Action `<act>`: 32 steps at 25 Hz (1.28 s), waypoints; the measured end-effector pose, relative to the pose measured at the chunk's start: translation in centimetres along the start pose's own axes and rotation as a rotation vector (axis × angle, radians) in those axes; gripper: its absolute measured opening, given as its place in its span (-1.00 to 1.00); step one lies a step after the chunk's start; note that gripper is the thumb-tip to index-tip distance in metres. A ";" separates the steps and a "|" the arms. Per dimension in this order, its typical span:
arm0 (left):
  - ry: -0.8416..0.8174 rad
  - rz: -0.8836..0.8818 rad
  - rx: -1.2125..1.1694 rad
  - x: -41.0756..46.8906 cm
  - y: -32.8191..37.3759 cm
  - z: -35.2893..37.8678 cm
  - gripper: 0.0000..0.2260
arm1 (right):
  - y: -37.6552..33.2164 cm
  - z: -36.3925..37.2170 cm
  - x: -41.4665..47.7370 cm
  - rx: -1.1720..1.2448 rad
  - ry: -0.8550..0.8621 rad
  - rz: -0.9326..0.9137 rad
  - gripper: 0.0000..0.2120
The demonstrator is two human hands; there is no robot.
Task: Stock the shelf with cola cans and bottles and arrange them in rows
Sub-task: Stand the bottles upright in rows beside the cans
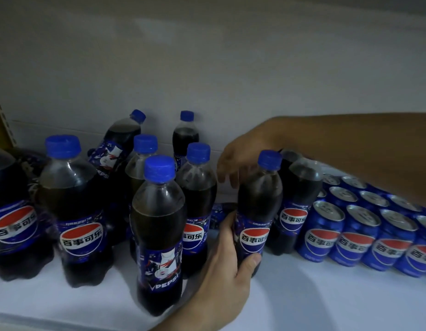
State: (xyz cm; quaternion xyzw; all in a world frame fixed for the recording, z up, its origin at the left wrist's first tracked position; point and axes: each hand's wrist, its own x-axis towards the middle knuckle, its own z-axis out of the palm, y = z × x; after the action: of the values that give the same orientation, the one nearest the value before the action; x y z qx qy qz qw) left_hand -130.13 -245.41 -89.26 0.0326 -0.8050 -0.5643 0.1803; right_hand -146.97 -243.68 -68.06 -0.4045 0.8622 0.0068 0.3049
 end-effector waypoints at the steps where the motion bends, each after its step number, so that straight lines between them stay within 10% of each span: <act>1: 0.030 0.011 0.003 0.1 0.1 0.2 -0.29 | 0.3 -0.8 -1.3 0.057 0.003 -0.029 -0.66; 4: 0.158 0.029 -0.022 1.0 1.2 0.9 -0.37 | 0.8 -3.3 -6.5 0.119 -0.003 -0.166 -0.48; 8: 0.313 0.068 -0.120 3.8 3.6 2.2 -0.34 | 1.4 -4.0 -9.5 -0.083 0.309 -0.402 -0.73; 13: 0.524 0.117 0.037 6.0 3.6 3.9 -0.26 | 3.4 -6.7 -8.4 -0.079 0.666 -0.259 -0.77; 21: 0.148 0.054 0.926 5.2 -1.3 3.3 -0.23 | 4.6 -4.8 -2.0 -0.211 0.638 -0.053 -0.58; 32: 0.181 0.107 0.990 5.1 -1.6 2.8 -0.26 | 8.1 -5.2 0.6 -0.283 0.579 0.101 -0.50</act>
State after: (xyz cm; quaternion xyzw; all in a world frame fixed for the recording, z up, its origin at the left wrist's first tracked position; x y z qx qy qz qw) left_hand -136.08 -244.82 -90.26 0.1216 -0.9577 -0.1000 0.2410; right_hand -155.65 -239.99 -66.09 -0.3849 0.9225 0.0266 -0.0129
